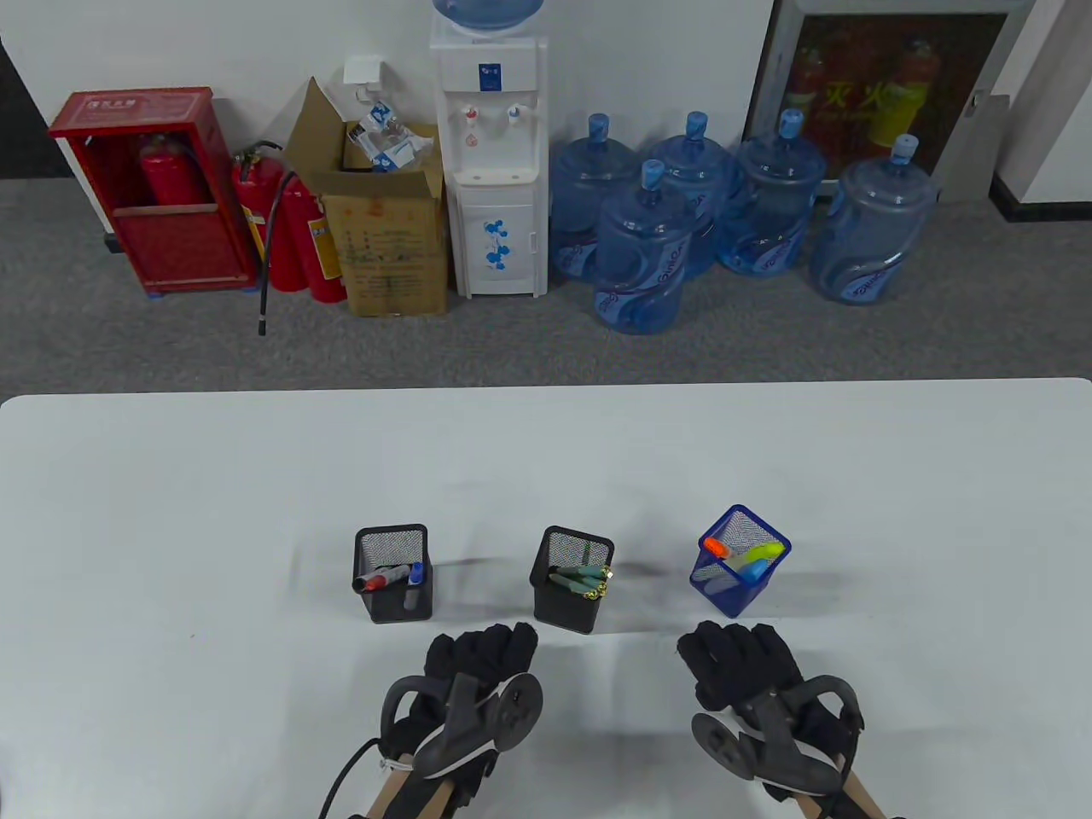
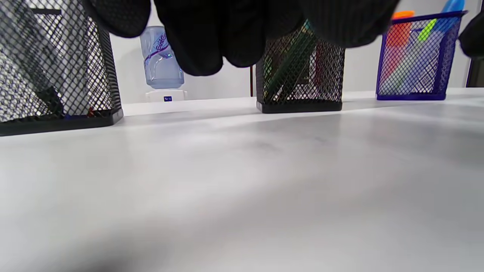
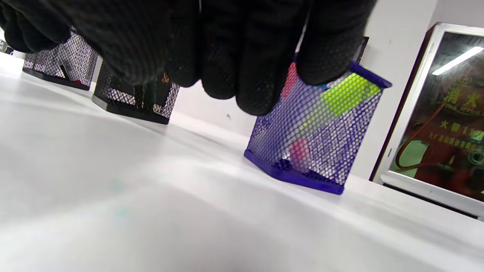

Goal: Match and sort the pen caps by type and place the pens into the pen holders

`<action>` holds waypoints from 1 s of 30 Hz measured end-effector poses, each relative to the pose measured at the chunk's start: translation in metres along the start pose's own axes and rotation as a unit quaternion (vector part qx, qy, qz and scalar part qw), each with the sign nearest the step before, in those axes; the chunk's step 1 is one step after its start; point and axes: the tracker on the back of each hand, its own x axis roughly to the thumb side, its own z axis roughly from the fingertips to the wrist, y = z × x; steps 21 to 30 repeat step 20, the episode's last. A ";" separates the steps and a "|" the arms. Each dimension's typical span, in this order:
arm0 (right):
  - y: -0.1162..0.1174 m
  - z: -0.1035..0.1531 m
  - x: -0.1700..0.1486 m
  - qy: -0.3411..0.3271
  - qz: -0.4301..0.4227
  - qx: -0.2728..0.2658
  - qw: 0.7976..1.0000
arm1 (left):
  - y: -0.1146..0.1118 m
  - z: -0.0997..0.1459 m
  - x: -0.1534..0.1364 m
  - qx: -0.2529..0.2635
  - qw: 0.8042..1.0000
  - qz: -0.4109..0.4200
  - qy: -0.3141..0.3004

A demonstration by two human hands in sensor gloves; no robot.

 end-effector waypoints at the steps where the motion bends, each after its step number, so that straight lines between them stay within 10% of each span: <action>1: 0.000 0.000 0.000 -0.002 0.002 0.002 1.000 | -0.001 0.000 0.001 -0.002 1.000 0.000 -0.001; 30: 0.010 0.000 -0.009 0.001 0.012 0.060 0.998 | -0.005 -0.002 0.002 -0.038 0.999 -0.003 0.009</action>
